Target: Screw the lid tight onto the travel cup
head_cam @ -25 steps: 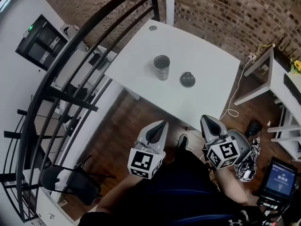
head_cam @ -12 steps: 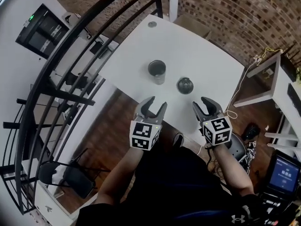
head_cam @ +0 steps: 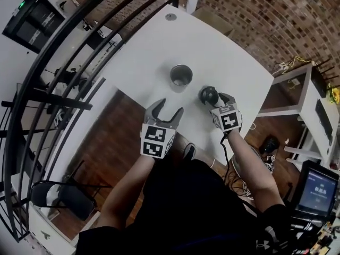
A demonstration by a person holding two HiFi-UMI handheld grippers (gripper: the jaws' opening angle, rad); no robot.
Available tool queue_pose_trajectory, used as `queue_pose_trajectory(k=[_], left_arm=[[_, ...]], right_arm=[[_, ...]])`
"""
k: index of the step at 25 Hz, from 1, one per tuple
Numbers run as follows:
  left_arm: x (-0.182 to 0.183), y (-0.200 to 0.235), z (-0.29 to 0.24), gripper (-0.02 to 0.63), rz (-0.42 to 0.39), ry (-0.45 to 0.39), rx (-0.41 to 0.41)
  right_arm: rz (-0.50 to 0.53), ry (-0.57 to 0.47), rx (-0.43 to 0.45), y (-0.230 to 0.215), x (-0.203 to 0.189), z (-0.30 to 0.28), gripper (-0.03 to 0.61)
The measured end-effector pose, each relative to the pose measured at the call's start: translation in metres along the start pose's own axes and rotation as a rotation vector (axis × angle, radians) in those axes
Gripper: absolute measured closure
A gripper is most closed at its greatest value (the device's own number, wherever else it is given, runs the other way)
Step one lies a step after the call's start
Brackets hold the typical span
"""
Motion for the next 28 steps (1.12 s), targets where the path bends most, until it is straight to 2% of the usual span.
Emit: queue_pose_trajectory(k=[7,15,25,28], left_arm=[[-0.014,0.005,0.023,0.341,0.041,0.002,-0.01],[-0.014,0.012,0.037,0.356,0.056,-0.024,0.026],[-0.022,0.019,0.055,0.382,0.078,-0.035,0.081],[-0.027,0.012,0.062,0.388,0.114,-0.028,0.084]], right_arm=[[0.046,0.154,-0.001,-0.004,-0.018,-0.045,0.258],[0.084,0.222,-0.05,-0.009,-0.01,-0.055,0.222],[0.183,0.275,0.083,-0.009,-0.002,-0.065,0.229],[0.227,0.282,0.108,-0.01,-0.01,-0.06,0.219]])
Point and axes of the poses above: the fingertips, and each gripper's own axes: z backward along the fingers, y to its left, x out of its top, the point moved 4 cm from there along z, backward along the fingers, and after that the axes turned 8 degrees about -x, right-handed, at the moved point
